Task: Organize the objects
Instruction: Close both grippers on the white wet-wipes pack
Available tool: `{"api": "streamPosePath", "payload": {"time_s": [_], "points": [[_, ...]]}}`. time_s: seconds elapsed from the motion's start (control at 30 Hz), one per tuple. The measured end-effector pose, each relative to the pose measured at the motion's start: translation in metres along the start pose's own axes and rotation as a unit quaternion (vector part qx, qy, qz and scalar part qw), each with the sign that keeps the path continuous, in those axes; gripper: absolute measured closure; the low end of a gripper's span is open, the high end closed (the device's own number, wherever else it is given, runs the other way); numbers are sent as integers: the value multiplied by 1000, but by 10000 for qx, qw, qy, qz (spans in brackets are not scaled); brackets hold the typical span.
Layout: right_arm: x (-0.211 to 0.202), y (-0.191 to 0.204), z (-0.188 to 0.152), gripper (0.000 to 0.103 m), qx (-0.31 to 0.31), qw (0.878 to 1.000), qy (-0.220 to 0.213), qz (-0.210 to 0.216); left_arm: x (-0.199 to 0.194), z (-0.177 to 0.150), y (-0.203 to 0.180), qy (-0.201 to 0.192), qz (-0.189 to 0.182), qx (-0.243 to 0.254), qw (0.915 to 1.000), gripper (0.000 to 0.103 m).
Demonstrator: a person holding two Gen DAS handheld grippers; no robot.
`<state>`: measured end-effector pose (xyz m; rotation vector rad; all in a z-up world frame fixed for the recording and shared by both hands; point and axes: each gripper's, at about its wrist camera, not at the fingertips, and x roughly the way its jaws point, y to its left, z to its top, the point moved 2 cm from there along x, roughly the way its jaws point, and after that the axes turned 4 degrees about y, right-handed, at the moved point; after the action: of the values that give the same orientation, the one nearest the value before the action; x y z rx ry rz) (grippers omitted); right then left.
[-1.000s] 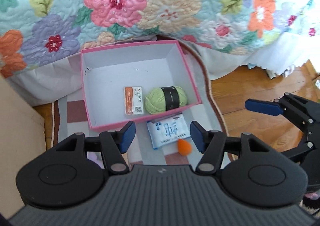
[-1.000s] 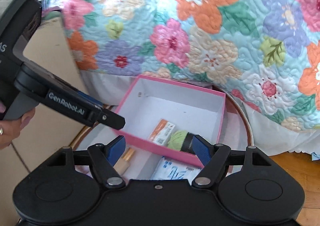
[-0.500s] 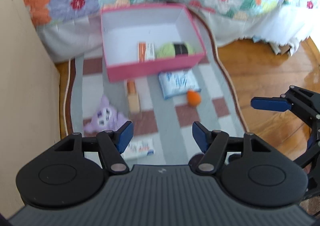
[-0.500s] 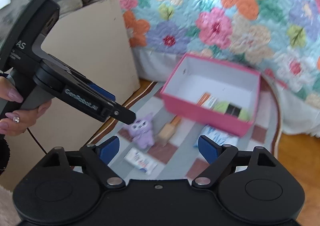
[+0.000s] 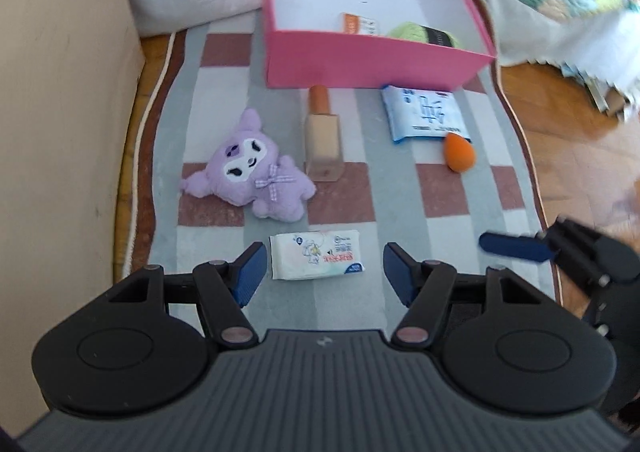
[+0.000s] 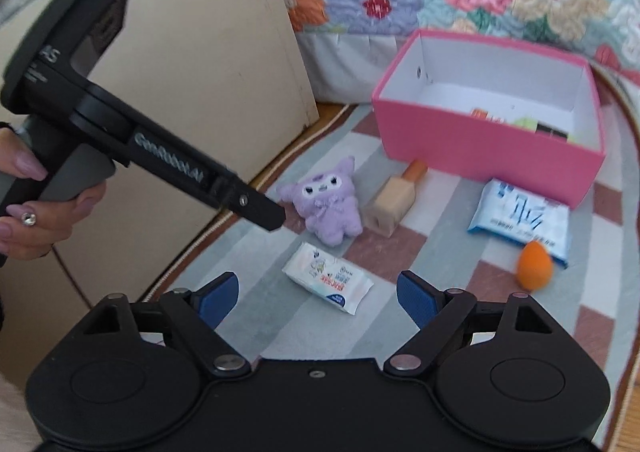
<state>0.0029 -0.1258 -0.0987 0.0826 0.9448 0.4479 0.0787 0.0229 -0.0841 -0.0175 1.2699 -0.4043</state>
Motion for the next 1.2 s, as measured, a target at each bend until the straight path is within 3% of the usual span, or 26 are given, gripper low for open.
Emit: {"api": "streamPosePath", "payload": {"time_s": [0.27, 0.4, 0.57, 0.63, 0.8, 0.9, 0.97, 1.2], "points": [[55, -8, -14, 14, 217, 9994, 287, -21, 52, -11, 16, 62, -80, -221, 9997, 41], [83, -11, -16, 16, 256, 9978, 608, -79, 75, -16, 22, 182, 104, -301, 9993, 44], [97, -14, -18, 17, 376, 9977, 542, -129, 92, -15, 30, 85, 3, -456, 9989, 51], [101, -13, -18, 26, 362, 9978, 541, -88, 96, -14, 33, 34, -70, -525, 9986, 54], [105, -8, -17, 37, 283, 9982, 515, -138, 102, -15, 38, -58, -261, -832, 9962, 55], [104, -10, -16, 51, 333, 9981, 458, -253, 103, -18, 36, -60, -337, -909, 9953, 59], [104, -10, -15, 52, 297, 9980, 465, -310, 101, -19, 34, -51, -368, -945, 9948, 65], [80, -2, -18, 53, 223, 9974, 482, -480, 79, -23, 13, 94, -351, -872, 9955, 65]]}}
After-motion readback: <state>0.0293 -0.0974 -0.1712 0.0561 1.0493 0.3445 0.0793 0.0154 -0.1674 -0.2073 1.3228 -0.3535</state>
